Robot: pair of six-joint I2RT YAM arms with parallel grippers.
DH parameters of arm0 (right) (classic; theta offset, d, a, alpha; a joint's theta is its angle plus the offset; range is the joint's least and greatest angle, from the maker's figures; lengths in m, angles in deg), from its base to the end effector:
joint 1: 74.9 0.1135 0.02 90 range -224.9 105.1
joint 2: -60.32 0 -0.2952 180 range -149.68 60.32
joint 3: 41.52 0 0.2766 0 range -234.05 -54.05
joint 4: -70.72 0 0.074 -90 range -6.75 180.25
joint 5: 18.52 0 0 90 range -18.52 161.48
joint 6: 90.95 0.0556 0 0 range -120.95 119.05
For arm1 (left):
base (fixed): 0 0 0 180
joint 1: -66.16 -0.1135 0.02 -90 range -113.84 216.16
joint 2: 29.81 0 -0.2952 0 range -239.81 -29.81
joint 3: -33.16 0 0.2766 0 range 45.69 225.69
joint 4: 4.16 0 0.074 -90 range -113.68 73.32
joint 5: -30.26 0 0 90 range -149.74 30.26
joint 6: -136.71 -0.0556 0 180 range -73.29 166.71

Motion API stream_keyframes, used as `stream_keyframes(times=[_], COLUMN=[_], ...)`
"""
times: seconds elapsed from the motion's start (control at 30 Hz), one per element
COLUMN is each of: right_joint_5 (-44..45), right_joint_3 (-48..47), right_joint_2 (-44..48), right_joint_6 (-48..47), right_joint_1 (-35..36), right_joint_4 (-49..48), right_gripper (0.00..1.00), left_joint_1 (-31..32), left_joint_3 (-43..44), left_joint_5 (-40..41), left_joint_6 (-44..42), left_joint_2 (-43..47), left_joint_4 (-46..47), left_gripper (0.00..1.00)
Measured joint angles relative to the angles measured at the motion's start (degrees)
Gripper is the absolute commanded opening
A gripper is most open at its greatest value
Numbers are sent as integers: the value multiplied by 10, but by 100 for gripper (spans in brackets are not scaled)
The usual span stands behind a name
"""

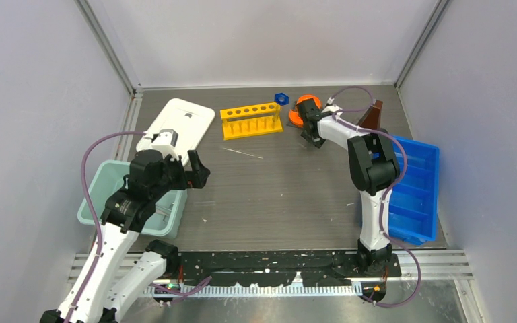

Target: Organize the chemistry lab equipment

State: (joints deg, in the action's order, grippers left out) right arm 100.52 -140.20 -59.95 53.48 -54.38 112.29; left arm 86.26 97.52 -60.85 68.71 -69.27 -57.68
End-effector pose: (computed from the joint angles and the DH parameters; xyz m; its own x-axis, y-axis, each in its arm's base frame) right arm 0.4603 0.1435 0.1573 -0.5684 0.5466 -0.6149 0.6209 0.7754 0.1153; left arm 0.1468 -0.0549 0.3555 -0.5518 -0.1969 -0.8104 0.1649 0.9268 -0.3374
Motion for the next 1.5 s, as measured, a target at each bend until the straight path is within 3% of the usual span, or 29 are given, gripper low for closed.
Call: stream_keyframes(times=[0.7,0.93,1.27,1.5], right_joint_5=[-1,-6,-48,-78], right_joint_3=[-16,-12,98,196], right_joint_2=[-9,-8,61,145], right_joint_6=[-4,-7,-28,-48], right_joint_1=[-1,-1,-4,-3], right_joint_4=[25,17,-54,-40], right_gripper=[19,15,14,13], left_joint_1=[1,1,1,1], left_joint_3=[0,0,0,0], left_joint_5=[0,0,0,0], left_joint_6=[0,0,0,0], left_joint_2=[2,2,2,2], left_joint_4=[0,0,0,0], left_gripper=[100,100,100,100])
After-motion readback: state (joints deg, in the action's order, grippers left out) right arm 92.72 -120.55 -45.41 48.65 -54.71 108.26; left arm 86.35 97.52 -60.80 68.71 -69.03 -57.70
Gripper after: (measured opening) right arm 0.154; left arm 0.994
